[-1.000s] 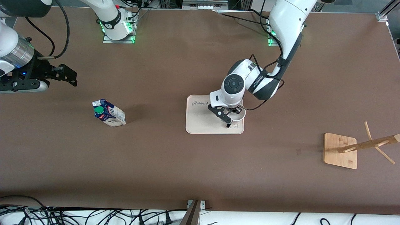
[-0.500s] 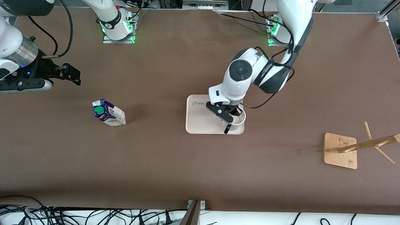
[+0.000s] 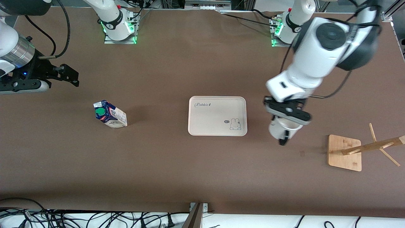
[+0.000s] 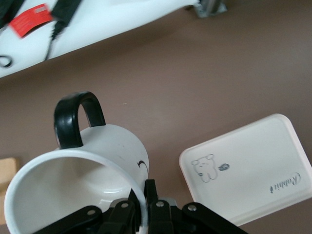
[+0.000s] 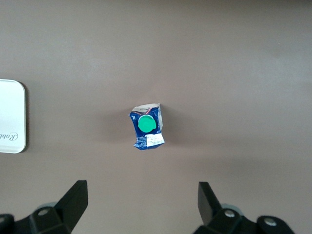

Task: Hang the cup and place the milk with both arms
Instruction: 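Lift the mug and carry it to the wooden stand with the left gripper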

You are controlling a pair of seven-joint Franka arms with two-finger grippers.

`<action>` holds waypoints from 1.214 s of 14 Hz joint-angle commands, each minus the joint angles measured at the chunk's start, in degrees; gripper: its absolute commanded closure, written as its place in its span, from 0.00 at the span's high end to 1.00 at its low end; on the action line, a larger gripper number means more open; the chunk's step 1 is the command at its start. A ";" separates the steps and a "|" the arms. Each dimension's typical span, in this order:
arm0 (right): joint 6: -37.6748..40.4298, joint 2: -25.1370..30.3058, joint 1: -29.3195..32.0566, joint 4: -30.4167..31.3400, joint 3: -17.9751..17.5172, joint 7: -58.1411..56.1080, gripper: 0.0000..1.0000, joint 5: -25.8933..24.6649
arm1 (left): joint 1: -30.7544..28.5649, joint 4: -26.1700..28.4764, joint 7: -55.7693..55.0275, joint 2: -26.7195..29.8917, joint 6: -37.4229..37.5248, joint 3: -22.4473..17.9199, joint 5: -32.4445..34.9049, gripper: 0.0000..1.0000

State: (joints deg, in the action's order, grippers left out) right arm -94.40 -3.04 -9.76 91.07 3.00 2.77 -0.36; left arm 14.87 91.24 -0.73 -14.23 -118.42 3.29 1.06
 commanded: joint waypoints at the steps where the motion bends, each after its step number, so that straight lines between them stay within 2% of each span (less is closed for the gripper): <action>1: 1.06 0.05 1.41 -0.98 -0.98 0.75 1.00 -0.25 | -3.43 -0.61 4.06 0.78 0.12 -1.27 -2.12 0.00; 3: 0.71 -0.03 1.50 -0.98 -0.89 0.66 1.00 -0.34 | -7.91 -1.95 4.33 0.08 0.38 -1.27 -2.38 0.00; 7: 0.53 -0.12 1.67 -0.98 -0.80 0.75 1.00 -0.25 | -14.42 -1.95 5.03 -0.18 1.69 -1.88 -9.84 0.00; 11: 0.45 -0.12 1.68 -0.98 -0.71 0.75 1.00 -0.25 | -16.98 -2.03 6.44 -0.97 4.86 -6.27 -17.49 0.00; 15: 0.36 -0.21 1.68 -0.98 -0.71 0.75 1.00 -0.25 | -19.53 -2.83 9.77 -1.24 5.74 -6.54 -19.43 0.00; 17: 0.36 -0.21 1.68 -0.98 -0.71 0.75 1.00 -0.25 | -19.36 -3.88 11.27 -1.76 5.74 -8.21 -19.61 0.00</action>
State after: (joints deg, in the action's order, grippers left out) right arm -94.45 -3.14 -8.92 91.04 3.02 2.77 -0.36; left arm -4.39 90.03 7.80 -14.82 -114.17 -3.84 -16.84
